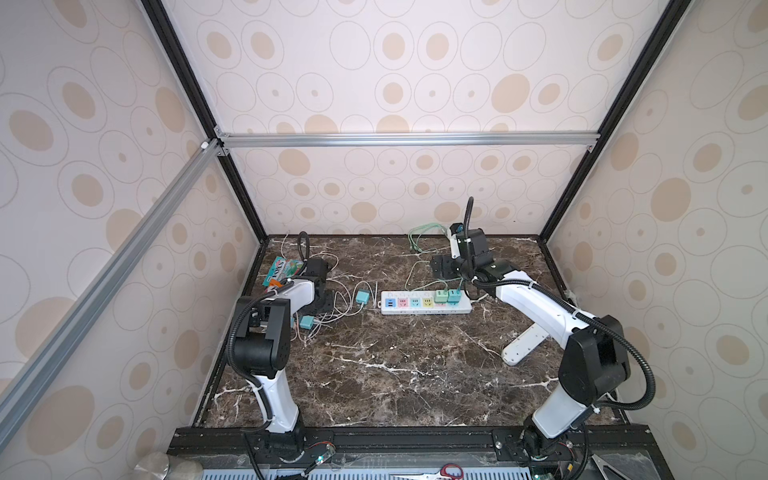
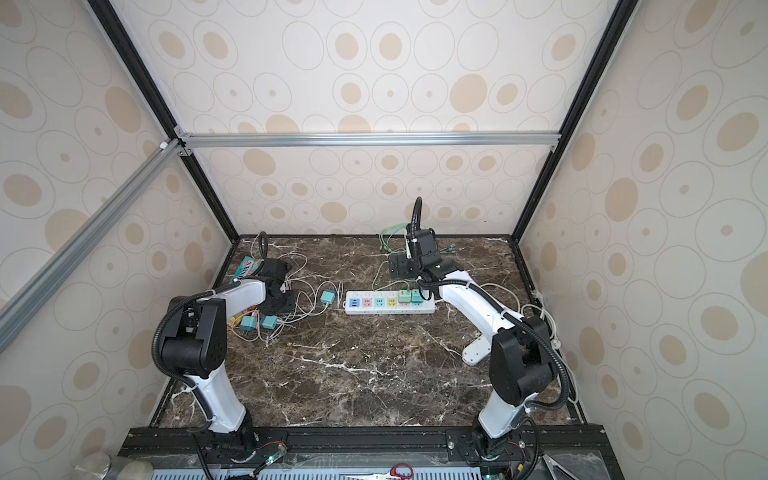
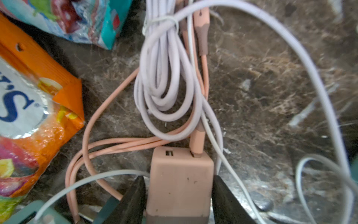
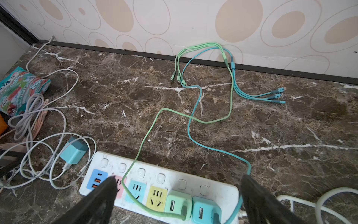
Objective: Insert the plug
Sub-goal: 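Grasp the pink charger in the pile with the left gripper, then lift the pink charger off the pile with the left gripper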
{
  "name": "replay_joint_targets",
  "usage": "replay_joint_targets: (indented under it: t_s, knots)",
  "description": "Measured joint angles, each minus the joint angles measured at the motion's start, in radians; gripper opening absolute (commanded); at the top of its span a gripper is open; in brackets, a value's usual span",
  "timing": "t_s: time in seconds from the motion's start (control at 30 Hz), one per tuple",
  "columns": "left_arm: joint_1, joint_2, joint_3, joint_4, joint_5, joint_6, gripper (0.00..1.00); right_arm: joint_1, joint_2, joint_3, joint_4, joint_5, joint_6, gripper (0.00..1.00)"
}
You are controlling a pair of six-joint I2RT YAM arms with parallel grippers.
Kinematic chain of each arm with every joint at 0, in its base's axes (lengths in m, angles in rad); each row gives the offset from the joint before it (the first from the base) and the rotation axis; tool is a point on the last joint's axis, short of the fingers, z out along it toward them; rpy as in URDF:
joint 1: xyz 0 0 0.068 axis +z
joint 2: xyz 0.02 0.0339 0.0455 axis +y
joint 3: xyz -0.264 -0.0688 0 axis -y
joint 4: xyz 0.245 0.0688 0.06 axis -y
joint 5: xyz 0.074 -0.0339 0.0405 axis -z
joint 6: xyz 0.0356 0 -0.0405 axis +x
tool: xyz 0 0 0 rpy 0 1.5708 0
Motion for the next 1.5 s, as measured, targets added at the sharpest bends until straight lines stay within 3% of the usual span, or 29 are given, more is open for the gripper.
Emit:
replay_joint_targets:
  t_s: [0.13,0.6,0.7,0.87,1.27,1.5]
  knots:
    - [-0.006,0.0,0.005,-0.012,-0.02,0.002,0.54,0.0,0.0,0.0,0.0,0.011,-0.003,1.0]
    - [-0.019,0.0,0.005,-0.024,-0.035,0.009,0.38,0.0,0.0,0.0,-0.026,0.027,-0.014,1.0]
    - [-0.021,0.0,0.005,-0.024,-0.04,0.01,0.28,0.0,0.0,0.0,-0.032,0.032,-0.016,1.0]
    - [-0.021,-0.023,0.003,-0.035,-0.064,0.01,0.0,0.0,0.0,0.0,-0.036,0.032,-0.024,1.0]
    - [-0.022,-0.45,0.022,-0.086,-0.104,0.008,0.0,0.0,-0.043,-0.08,0.064,-0.066,-0.061,1.0]
    - [-0.021,-0.503,0.192,-0.187,-0.051,0.049,0.0,0.0,-0.047,-0.086,0.137,-0.165,-0.068,0.99]
